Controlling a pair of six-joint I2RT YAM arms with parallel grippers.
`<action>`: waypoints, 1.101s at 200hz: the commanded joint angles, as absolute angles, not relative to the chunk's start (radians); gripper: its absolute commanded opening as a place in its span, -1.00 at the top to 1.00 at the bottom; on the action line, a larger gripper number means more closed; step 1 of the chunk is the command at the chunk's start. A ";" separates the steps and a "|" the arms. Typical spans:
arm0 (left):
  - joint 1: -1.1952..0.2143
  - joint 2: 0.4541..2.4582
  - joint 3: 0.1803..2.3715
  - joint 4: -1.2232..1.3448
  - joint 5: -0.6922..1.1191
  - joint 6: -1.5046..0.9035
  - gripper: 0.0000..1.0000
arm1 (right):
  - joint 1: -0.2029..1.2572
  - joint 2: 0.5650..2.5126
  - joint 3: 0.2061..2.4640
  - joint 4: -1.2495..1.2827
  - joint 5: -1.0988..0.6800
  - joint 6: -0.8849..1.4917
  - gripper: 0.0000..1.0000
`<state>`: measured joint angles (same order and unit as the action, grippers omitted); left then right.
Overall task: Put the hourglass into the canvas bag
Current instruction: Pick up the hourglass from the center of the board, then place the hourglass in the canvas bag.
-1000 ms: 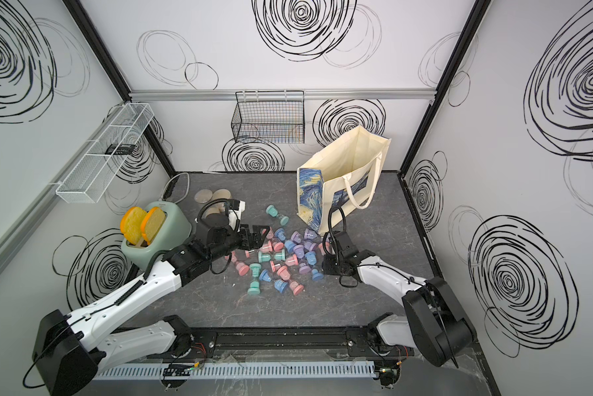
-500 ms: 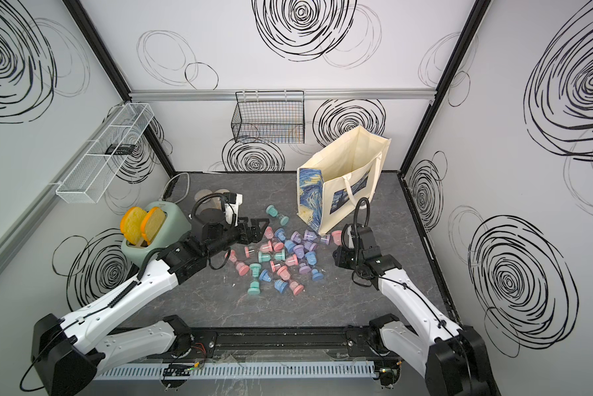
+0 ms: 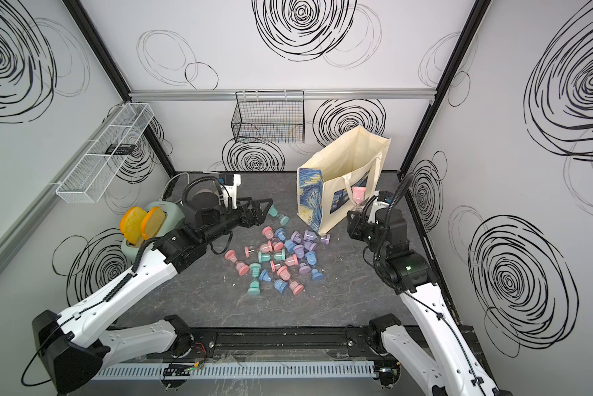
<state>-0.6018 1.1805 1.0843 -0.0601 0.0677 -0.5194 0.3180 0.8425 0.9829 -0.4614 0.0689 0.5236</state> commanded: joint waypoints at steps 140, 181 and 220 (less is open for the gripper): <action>-0.633 1.526 1.357 0.139 0.151 -0.535 -0.92 | 0.165 1.542 1.569 -0.249 -0.046 0.390 0.46; -0.647 1.586 1.381 0.158 0.152 -0.534 -0.92 | 0.161 1.679 1.669 -0.317 -0.039 0.374 0.45; -0.643 1.636 1.401 0.187 0.170 -0.547 -0.92 | 0.159 1.681 1.649 -0.416 0.016 0.371 0.45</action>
